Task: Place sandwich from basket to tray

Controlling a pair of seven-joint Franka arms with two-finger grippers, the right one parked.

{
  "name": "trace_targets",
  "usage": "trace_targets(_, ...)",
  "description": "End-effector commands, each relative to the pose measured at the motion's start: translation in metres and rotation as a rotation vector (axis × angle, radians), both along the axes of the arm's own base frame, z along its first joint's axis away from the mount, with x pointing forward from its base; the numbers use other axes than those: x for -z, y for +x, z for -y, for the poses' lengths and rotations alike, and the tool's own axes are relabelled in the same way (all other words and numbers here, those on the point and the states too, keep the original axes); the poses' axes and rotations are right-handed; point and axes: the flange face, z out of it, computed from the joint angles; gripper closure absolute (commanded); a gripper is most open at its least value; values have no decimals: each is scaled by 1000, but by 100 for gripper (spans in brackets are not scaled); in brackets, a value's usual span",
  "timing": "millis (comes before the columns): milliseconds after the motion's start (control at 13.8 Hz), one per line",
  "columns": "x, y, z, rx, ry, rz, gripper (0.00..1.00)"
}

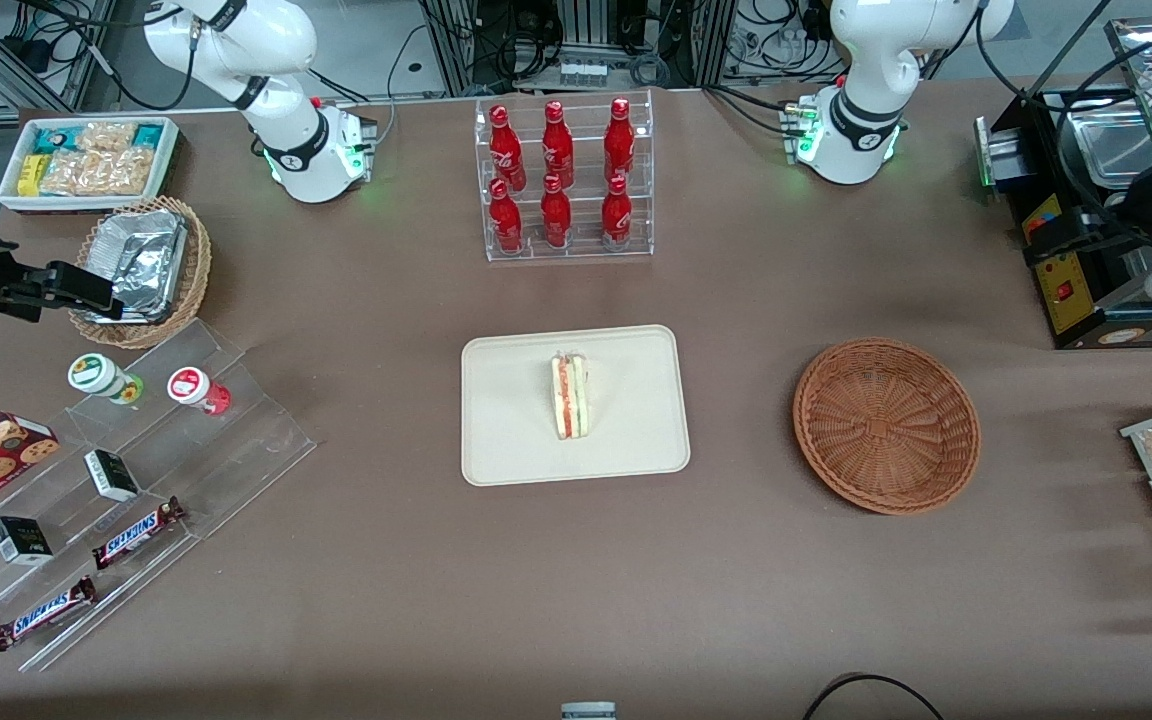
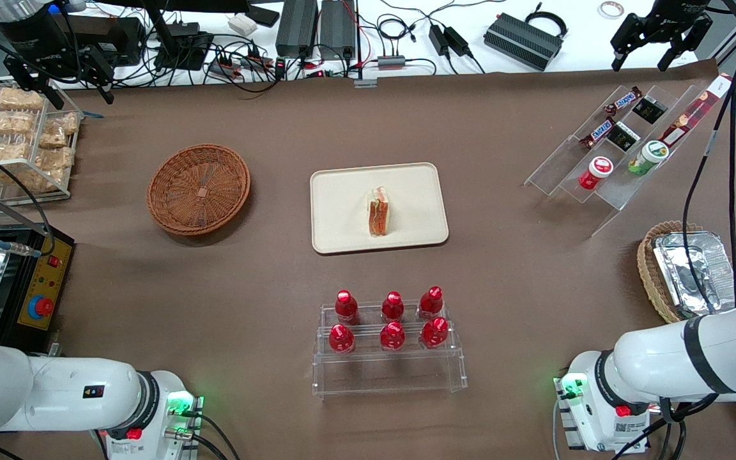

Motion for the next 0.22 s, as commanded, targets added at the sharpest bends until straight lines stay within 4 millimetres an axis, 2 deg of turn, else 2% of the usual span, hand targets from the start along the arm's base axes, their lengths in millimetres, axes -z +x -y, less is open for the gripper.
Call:
trace_targets(0, -7, 6, -6, 69, 5, 12, 0)
trace_targets(145, -7, 4, -7, 76, 11, 11, 0)
